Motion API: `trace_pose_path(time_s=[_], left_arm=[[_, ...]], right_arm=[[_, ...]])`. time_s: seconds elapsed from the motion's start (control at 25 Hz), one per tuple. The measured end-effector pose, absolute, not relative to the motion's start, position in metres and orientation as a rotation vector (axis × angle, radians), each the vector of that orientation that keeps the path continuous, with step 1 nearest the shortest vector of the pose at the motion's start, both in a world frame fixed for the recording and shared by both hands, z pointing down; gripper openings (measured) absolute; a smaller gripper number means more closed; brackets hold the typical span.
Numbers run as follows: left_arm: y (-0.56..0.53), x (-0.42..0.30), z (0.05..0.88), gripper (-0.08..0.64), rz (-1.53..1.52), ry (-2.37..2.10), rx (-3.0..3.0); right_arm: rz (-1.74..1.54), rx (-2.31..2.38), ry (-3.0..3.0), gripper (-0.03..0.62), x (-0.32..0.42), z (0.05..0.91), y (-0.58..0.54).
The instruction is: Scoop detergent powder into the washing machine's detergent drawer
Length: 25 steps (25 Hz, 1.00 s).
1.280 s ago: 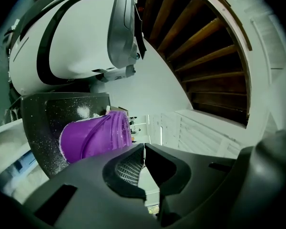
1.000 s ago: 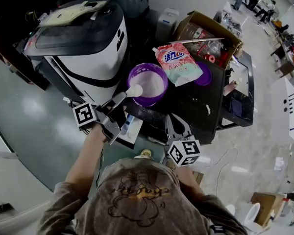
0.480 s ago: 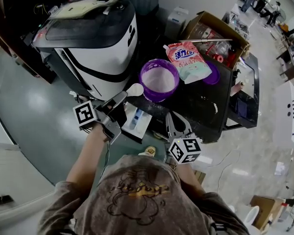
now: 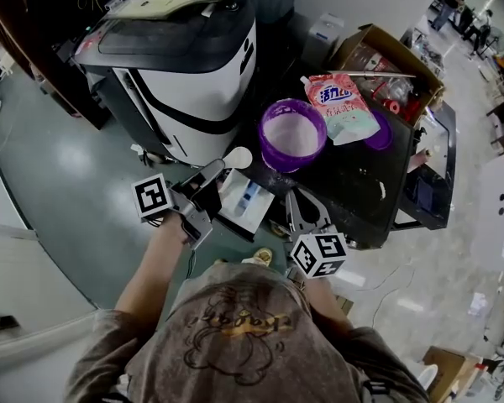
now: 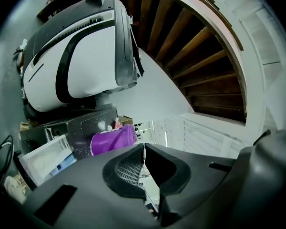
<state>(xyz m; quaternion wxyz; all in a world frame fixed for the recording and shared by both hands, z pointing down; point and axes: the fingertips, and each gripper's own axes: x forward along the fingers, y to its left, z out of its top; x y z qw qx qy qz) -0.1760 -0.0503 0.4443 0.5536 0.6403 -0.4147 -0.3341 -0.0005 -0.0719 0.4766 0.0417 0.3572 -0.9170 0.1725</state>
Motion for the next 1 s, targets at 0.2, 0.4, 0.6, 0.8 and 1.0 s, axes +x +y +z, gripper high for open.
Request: trace_pose_path(time_s=[0.2, 0.4, 0.6, 0.8, 1.0], left_arm=[[-0.045, -0.183, 0.454, 0.023, -0.757, -1.028, 1.519], [-0.042, -0.183, 0.467, 0.024, -0.730, -1.047, 1.503], [-0.039, -0.184, 0.482, 0.023, -0.713, -1.059, 1.482], [-0.032, -0.187, 0.500, 0.023, -0.689, -1.076, 1.473], [-0.027, -0.189, 0.518, 0.023, -0.666, -1.103, 1.447]], right_arm=[[0.525, 1.082, -2.806, -0.006, -0.004, 0.478, -0.072], [0.532, 1.082, -2.796, -0.006, -0.003, 0.482, -0.073], [0.532, 1.075, -2.795, -0.006, -0.002, 0.483, -0.072], [0.531, 1.066, -2.794, -0.006, -0.004, 0.486, -0.070], [0.536, 1.061, -2.788, -0.006, -0.005, 0.490, -0.069]])
